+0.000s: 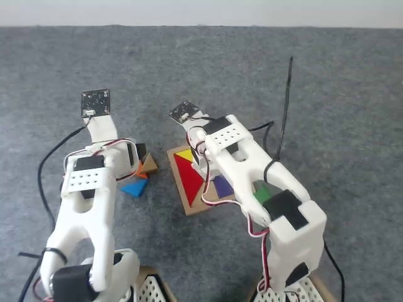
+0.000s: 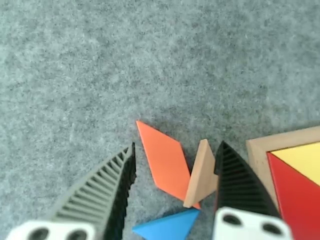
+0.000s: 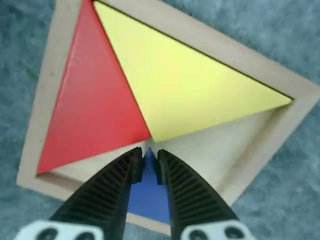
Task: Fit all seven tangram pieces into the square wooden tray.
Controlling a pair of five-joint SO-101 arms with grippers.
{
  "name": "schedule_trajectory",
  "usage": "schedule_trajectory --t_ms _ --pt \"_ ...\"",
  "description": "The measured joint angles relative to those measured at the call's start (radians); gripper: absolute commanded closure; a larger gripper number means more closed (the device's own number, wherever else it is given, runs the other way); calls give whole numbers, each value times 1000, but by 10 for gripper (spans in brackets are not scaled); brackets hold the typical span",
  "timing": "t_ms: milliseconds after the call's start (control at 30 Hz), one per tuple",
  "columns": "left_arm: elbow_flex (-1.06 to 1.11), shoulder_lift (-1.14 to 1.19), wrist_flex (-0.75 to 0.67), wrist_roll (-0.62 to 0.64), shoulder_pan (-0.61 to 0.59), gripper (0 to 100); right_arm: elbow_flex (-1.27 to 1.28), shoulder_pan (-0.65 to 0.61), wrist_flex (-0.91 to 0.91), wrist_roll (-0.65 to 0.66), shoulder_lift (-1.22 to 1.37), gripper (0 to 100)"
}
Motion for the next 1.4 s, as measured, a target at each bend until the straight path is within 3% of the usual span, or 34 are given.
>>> schedule_trajectory --t_ms 433,700,767,900,1133,1267,1400 --pt "0 0 0 0 0 750 2 175 276 38 -338 991" --pt "0 0 0 0 0 750 58 614 259 198 -431 990" --pt "0 0 0 0 0 750 107 652 227 221 -442 989" --pt "0 0 0 0 0 750 187 523 199 187 -489 946" --pt "0 0 0 0 0 750 259 14 81 5 -514 790" --pt "0 0 0 0 0 750 259 -48 8 5 -468 786" --pt "0 0 0 0 0 750 258 -57 3 97 -330 786"
